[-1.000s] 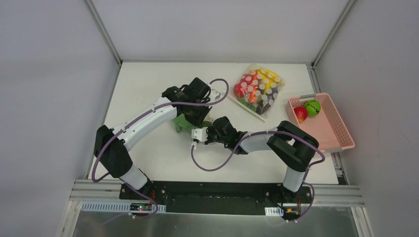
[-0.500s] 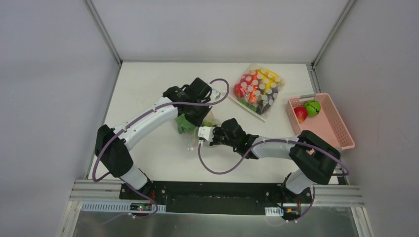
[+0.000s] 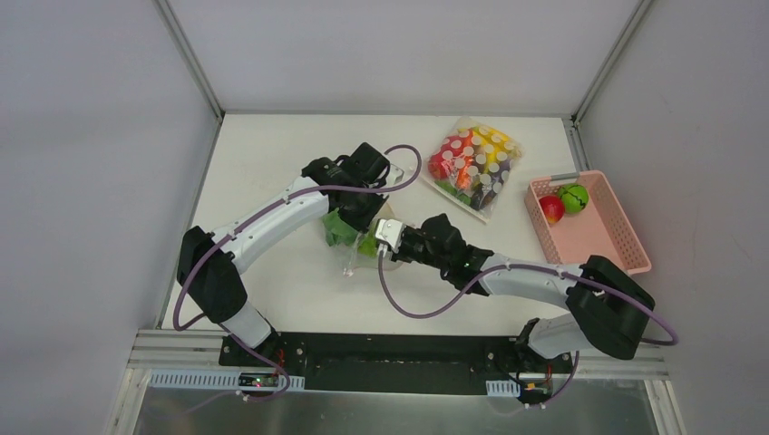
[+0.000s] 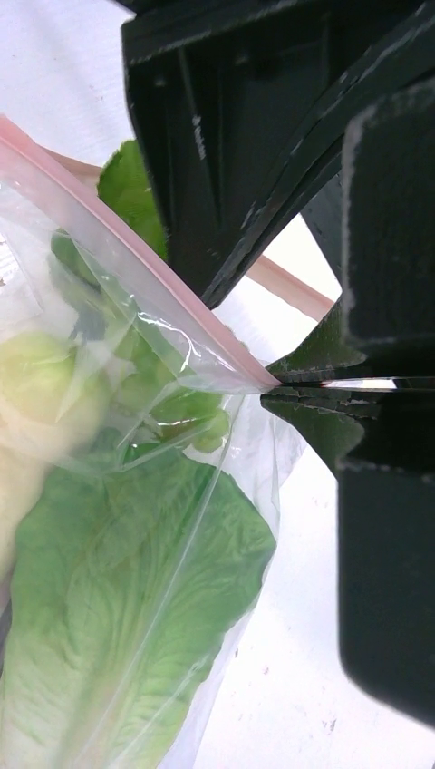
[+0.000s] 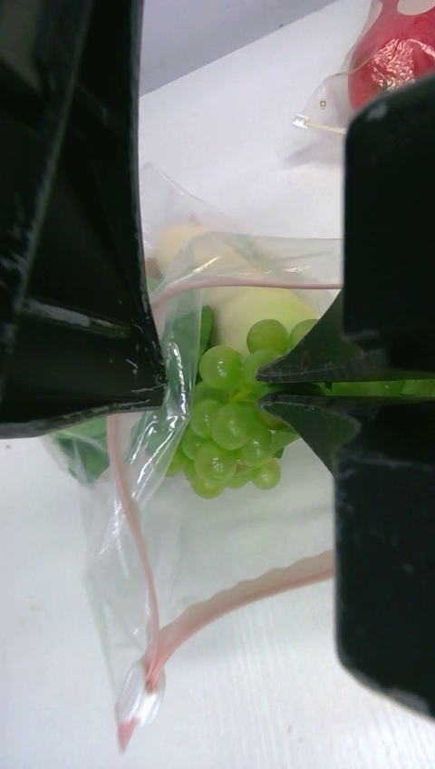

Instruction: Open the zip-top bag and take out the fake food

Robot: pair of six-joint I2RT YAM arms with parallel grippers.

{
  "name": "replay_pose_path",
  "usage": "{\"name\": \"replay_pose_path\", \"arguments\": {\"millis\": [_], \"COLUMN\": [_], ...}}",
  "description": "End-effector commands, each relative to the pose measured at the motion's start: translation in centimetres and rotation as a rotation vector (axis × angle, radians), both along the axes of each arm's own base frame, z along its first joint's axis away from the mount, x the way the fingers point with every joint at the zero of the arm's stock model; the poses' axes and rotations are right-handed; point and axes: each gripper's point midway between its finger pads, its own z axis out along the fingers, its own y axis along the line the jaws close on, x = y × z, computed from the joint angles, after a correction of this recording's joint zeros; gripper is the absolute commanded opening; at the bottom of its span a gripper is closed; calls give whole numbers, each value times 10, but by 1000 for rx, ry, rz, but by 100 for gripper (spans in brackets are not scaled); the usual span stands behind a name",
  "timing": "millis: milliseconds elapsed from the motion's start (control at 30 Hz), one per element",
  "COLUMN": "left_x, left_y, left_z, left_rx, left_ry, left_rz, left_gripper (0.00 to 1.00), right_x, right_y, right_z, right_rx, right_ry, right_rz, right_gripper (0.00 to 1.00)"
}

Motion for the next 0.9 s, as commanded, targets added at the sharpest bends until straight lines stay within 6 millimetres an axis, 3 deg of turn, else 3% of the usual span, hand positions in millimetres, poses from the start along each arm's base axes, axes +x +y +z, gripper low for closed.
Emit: {"name": "replay_pose_path", "arguments": {"millis": [0, 167, 500, 800, 867], "left_x": [4, 5, 7, 3, 3], "left_y": [2, 3, 5, -1, -1], "left_z": [9, 8, 7, 9, 9], "left_rx": [12, 14, 30, -4, -5], "left_ry": [-29, -25, -33, -15, -16], "left_rz": [21, 23, 34, 22, 21], "left_gripper": [0, 0, 0, 0, 0], "right_x": [-17, -30, -36, -18, -15], "right_y": [5, -1, -14, -8, -7], "right_z": [36, 55, 68, 2, -7], "right_rx": [131, 200, 203, 76, 65], "right_ry": [47, 83, 104, 205, 236], "right_rz": [45, 56, 42, -42, -65], "right_gripper": [0, 0, 0, 0, 4]}}
